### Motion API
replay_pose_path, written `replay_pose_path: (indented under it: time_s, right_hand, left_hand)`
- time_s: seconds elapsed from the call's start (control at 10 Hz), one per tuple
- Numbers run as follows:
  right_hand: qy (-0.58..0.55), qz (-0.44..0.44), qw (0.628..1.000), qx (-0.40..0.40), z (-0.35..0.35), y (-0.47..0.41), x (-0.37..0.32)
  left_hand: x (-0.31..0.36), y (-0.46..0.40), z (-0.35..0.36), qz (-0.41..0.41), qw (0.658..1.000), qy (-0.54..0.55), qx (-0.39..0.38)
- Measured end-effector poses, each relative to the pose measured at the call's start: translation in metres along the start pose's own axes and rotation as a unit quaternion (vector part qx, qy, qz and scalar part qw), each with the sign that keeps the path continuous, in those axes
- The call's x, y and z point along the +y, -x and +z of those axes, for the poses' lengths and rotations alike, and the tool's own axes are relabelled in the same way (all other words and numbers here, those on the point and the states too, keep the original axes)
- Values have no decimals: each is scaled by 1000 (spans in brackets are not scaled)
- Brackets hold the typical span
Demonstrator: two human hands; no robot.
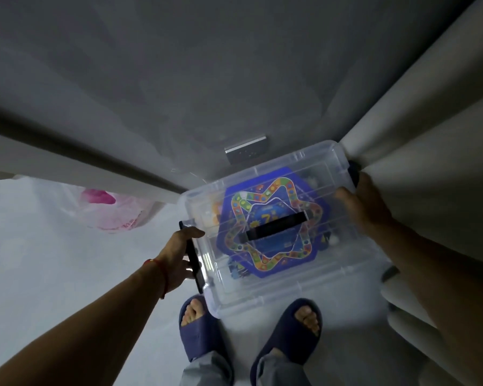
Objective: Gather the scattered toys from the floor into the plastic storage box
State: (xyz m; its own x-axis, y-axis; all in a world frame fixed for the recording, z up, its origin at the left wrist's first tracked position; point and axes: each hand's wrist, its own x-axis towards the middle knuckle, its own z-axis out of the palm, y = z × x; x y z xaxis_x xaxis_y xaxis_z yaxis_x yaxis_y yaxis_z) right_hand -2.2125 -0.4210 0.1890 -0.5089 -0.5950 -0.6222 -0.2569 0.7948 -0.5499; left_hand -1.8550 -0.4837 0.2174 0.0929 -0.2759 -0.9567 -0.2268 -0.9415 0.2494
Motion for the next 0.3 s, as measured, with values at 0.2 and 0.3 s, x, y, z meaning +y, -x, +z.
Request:
replay_pose_path:
  time_s: [0.2, 0.3]
  right_hand:
    - [-1, -67, 998, -14, -15, -2, -30]
    - [35, -120, 992, -34, -23, 26, -50]
  left_hand:
    - [19, 3, 0, 30, 998, -51, -2]
    - [26, 25, 8, 88, 969, -223, 62]
